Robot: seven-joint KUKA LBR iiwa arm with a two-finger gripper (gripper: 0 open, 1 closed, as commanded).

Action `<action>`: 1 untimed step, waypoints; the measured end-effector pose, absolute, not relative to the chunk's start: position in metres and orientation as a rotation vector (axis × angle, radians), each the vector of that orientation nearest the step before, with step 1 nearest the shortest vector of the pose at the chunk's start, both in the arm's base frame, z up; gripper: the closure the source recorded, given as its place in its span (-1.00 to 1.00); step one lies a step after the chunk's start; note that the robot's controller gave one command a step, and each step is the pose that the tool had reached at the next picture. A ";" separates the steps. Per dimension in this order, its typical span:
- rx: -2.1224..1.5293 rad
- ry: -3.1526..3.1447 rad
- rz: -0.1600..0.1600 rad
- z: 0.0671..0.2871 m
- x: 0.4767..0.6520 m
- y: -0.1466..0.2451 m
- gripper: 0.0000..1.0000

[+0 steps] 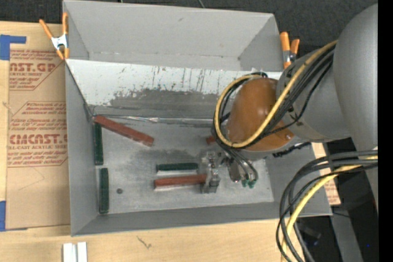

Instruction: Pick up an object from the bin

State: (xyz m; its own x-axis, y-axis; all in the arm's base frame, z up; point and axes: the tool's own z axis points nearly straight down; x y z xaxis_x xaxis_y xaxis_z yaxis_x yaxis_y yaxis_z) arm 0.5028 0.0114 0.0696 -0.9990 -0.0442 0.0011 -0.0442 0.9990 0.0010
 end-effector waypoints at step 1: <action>0.069 -3.140 -0.001 0.070 0.503 0.011 1.00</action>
Offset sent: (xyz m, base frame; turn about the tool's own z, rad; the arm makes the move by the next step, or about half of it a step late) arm 0.0060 0.0228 0.1605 -0.0888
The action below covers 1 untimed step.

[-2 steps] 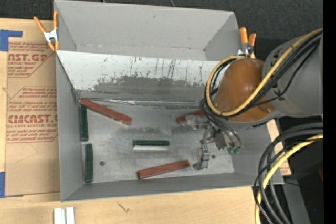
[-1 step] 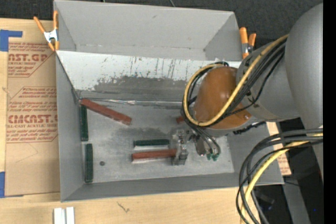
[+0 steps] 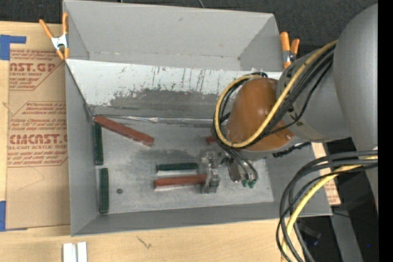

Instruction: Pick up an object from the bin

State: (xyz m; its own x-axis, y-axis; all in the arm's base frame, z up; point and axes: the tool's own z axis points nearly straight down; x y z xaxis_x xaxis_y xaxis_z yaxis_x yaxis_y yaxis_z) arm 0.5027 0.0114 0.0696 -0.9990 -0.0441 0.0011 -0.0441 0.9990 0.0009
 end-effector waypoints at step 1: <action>0.209 -3.135 0.000 0.230 0.509 0.035 1.00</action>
Offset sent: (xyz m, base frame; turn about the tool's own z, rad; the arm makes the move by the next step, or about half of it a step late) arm 0.0000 0.0000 0.0000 0.0000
